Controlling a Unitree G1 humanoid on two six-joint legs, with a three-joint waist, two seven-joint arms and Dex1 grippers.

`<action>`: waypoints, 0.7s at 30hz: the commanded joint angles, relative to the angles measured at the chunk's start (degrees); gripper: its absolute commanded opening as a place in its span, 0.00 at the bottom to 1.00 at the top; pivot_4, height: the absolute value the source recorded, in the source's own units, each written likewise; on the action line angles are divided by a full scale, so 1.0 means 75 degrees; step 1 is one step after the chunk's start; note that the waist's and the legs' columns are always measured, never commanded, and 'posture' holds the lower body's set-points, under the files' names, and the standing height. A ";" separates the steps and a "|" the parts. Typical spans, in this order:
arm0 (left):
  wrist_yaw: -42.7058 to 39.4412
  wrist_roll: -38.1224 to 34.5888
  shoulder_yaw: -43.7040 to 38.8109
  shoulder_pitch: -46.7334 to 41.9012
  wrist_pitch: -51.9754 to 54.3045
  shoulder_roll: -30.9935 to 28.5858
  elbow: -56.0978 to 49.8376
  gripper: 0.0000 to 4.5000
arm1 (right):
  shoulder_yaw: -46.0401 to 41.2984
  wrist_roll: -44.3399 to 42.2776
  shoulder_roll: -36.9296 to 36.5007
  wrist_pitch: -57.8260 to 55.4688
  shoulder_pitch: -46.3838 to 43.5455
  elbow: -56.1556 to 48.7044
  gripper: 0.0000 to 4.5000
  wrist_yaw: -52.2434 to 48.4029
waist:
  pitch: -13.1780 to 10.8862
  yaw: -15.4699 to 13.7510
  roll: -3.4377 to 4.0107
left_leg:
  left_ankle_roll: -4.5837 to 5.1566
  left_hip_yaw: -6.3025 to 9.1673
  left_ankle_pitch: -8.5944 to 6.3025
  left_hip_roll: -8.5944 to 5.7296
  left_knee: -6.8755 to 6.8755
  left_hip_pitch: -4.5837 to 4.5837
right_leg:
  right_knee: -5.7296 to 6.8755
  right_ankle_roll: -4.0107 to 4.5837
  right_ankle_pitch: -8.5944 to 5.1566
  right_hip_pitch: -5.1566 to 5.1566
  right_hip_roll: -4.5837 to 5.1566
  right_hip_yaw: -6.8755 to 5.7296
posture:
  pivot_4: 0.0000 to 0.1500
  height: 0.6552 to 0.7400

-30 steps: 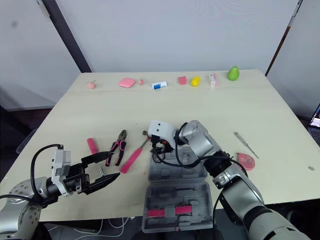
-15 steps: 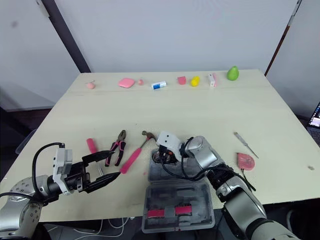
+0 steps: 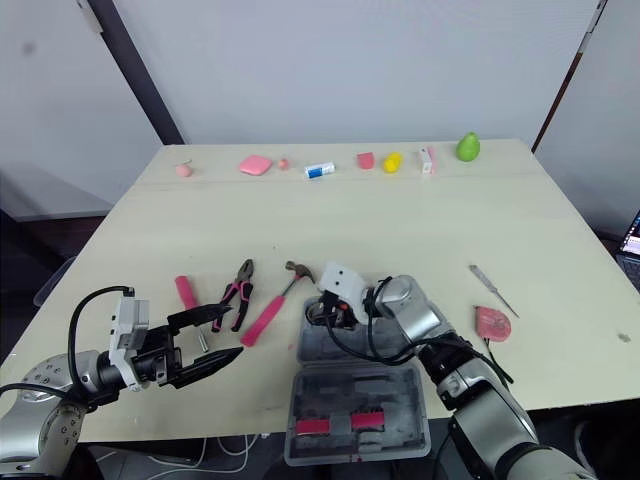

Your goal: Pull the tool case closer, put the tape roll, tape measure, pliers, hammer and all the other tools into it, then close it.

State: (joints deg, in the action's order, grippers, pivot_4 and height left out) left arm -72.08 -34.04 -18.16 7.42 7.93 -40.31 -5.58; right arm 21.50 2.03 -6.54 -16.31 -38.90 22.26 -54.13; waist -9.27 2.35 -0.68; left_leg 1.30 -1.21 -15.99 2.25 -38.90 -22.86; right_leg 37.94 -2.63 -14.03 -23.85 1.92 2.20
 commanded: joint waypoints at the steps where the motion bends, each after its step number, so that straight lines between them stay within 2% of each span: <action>1: 0.0174 -0.0338 -0.0423 0.0071 0.0079 0.0004 -0.0168 1.00 | -0.0758 -0.0860 -0.0125 -0.0076 0.0381 -0.1585 0.46 0.0027 | 0.0000 0.0007 -0.0001 | 0.0000 0.0000 0.0000 0.0001 0.0001 0.0000 | 0.0000 0.0000 0.0000 -0.0001 0.0000 0.0000 | 1.00 1.00; 5: 0.0404 -0.0376 -0.0573 0.0223 0.0140 0.0074 -0.0162 1.00 | -0.1318 -0.1394 -0.0442 -0.0118 0.1092 -0.2655 0.46 0.0203 | 0.0001 -0.0008 -0.0001 | 0.0000 0.0004 0.0000 0.0004 0.0008 0.0004 | 0.0001 0.0001 -0.0001 0.0000 -0.0001 -0.0003 | 1.00 1.00; 10: 0.0701 -0.0337 -0.0855 0.0451 0.0045 0.0240 -0.0052 1.00 | -0.2524 -0.2056 -0.1299 -0.0291 0.2492 -0.4063 0.46 0.0605 | 0.0000 -0.0071 -0.0005 | 0.0001 0.0001 0.0000 -0.0003 0.0008 0.0001 | -0.0009 -0.0002 -0.0001 0.0003 0.0006 -0.0001 | 1.00 1.00; 18: 0.0835 0.0054 -0.1134 0.0864 -0.0586 0.0461 0.0810 1.00 | -0.4880 -0.2806 -0.2395 0.0541 0.5238 -0.4559 0.46 0.0976 | -0.0001 -0.0084 -0.0010 | 0.0001 -0.0007 -0.0001 -0.0012 0.0012 0.0009 | -0.0008 0.0000 -0.0005 0.0005 -0.0013 0.0009 | 1.00 1.00; 21: 0.0782 0.0117 -0.1300 0.1055 -0.0844 0.0477 0.1198 1.00 | -0.5666 -0.3037 -0.2460 0.1063 0.6309 -0.4428 0.64 0.0995 | 0.0004 -0.0067 -0.0022 | 0.0001 -0.0013 0.0000 -0.0011 0.0012 0.0014 | -0.0008 0.0012 -0.0013 0.0005 -0.0020 0.0018 | 1.00 1.00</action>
State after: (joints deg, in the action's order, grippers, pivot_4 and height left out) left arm -65.95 -33.16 -25.56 14.77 3.66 -36.46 2.87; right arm -17.63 -18.60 -24.61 -11.38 6.56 -9.93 -46.82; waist -9.24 1.85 -0.85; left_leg 1.31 -1.33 -16.00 2.19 -38.81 -22.74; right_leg 37.87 -2.52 -14.14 -23.81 1.75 2.36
